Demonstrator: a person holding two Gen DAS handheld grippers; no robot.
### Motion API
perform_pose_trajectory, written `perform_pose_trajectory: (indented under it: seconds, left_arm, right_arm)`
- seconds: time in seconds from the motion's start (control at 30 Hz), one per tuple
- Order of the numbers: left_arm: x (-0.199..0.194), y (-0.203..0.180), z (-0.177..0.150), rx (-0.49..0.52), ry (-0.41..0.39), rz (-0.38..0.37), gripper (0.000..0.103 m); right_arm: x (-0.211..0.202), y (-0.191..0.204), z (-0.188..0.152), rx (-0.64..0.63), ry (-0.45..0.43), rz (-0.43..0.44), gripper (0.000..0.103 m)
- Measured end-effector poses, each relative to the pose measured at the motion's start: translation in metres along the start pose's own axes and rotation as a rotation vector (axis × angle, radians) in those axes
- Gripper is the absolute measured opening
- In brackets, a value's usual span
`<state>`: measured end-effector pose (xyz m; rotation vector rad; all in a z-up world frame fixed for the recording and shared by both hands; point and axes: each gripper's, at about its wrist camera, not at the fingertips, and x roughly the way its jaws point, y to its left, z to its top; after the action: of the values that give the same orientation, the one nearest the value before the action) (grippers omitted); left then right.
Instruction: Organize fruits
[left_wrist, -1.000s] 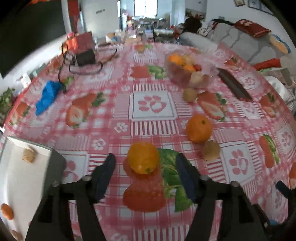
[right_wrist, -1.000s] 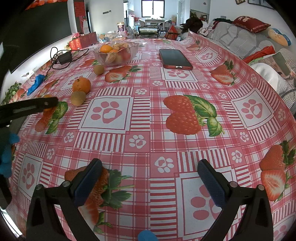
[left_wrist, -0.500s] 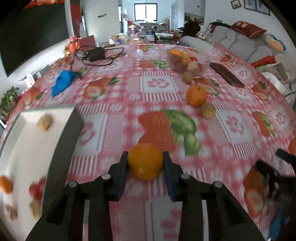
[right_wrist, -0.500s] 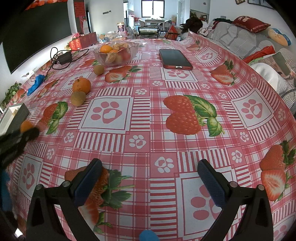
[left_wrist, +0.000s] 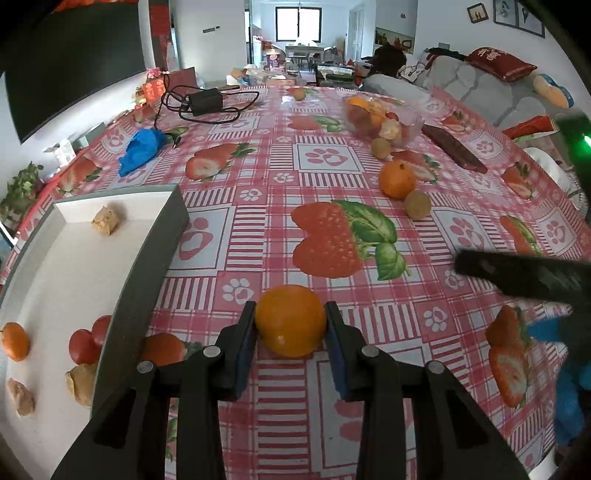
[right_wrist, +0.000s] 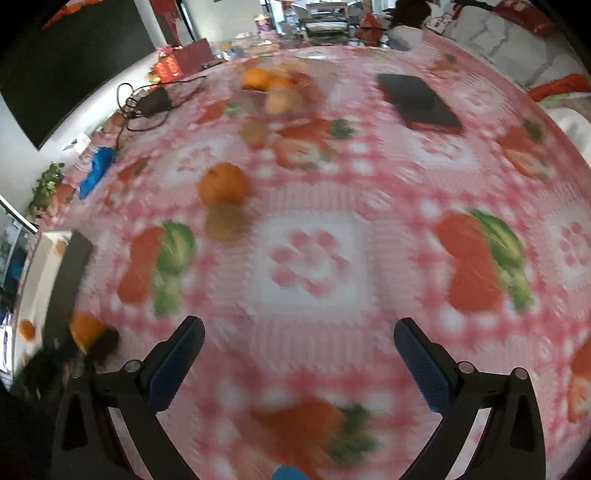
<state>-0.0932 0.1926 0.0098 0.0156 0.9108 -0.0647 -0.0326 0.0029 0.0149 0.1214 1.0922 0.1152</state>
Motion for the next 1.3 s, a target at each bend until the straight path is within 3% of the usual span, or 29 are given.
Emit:
perform_pose_trajectory:
  seconds: [0.07,0.27,0.33,0.37,0.4,0.6,0.97,1.3]
  left_arm:
    - [-0.001,0.000,-0.001,-0.001,0.000,-0.002,0.039]
    - [-0.001,0.000,-0.001,0.006,-0.003,-0.001,0.039]
    - [0.000,-0.001,-0.001,0.008,-0.005,0.000,0.039]
    - [0.000,0.000,-0.001,0.008,-0.005,-0.001,0.039]
    - [0.000,0.000,-0.001,0.008,-0.004,-0.001,0.039]
    - [-0.003,0.002,-0.003,0.010,0.015,-0.011,0.038]
    - [-0.026,0.003,-0.030,0.012,0.062,-0.006,0.038]
    - [-0.037,0.002,-0.042,0.014,0.084,-0.005,0.038]
  right_arm:
    - [0.010,0.016,0.012,-0.024,-0.016,-0.018,0.103]
    - [0.029,0.048,0.034,-0.081,-0.071,-0.063,0.084]
    - [0.030,0.055,0.034,-0.111,-0.093,-0.109,0.055]
    - [0.029,0.057,0.034,-0.129,-0.101,-0.120,0.047]
    - [0.028,0.058,0.034,-0.136,-0.102,-0.108,0.030]
    - [0.012,0.044,0.015,-0.108,-0.091,-0.044,0.029]
    - [-0.042,0.015,-0.071,-0.092,-0.072,0.000,0.029]
    - [-0.055,0.008,-0.097,-0.081,-0.068,0.000,0.029]
